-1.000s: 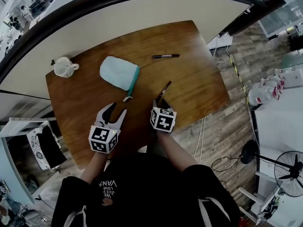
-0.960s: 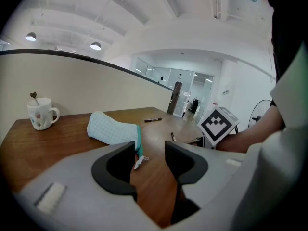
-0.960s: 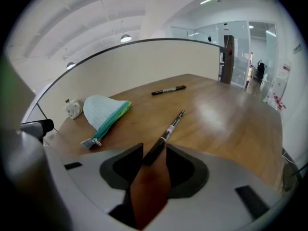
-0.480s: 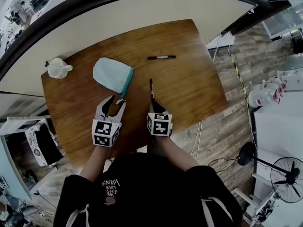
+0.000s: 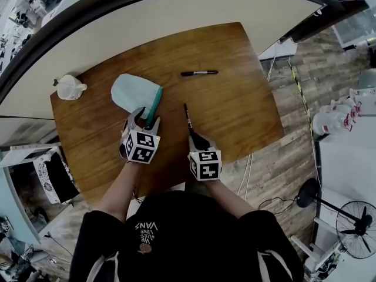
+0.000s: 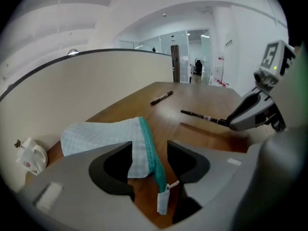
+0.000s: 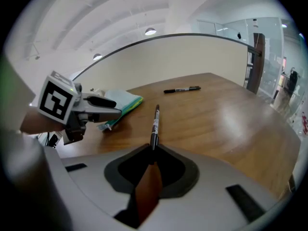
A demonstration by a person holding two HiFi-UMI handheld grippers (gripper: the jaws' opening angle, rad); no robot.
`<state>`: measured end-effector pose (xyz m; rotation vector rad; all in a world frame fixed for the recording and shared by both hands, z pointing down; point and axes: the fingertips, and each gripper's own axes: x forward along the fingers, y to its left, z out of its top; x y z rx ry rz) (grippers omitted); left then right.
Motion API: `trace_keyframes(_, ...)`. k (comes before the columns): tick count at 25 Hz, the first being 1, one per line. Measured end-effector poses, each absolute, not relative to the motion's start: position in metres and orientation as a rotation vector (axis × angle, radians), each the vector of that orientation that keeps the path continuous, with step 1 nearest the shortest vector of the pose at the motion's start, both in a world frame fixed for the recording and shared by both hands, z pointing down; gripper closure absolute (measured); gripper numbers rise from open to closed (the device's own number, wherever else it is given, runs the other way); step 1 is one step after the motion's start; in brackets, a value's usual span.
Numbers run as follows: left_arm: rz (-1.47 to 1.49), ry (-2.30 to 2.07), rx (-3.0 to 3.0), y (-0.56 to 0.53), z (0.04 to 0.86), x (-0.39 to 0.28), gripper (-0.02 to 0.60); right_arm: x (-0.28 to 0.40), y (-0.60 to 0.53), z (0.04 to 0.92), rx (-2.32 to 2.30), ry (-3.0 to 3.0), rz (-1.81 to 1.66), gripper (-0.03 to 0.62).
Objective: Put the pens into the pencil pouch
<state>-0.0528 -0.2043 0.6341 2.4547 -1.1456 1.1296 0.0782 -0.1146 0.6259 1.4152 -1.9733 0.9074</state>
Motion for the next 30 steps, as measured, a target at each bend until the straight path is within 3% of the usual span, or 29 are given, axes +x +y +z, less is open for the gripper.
trace_keyframes(5, 1.195, -1.125, 2.362, -0.213, 0.657, -0.055, 0.376, 0.084, -0.113, 0.613, 1.382, -2.027, 0.828, 0.53)
trace_keyframes(12, 1.099, -1.166, 2.345, -0.221, 0.646, -0.06, 0.512, 0.084, -0.115, 0.601, 1.317, -2.083, 0.776, 0.53)
trace_keyframes(20, 0.892, -1.192, 2.417, -0.221, 0.607, -0.059, 0.526, 0.059, -0.109, 0.591, 1.182, -2.152, 0.732, 0.53)
trace_keyframes(30, 0.92, -1.022, 2.566, -0.175, 0.595, -0.04, 0.526, 0.033, -0.107, 0.585, 1.037, -2.193, 0.658, 0.53)
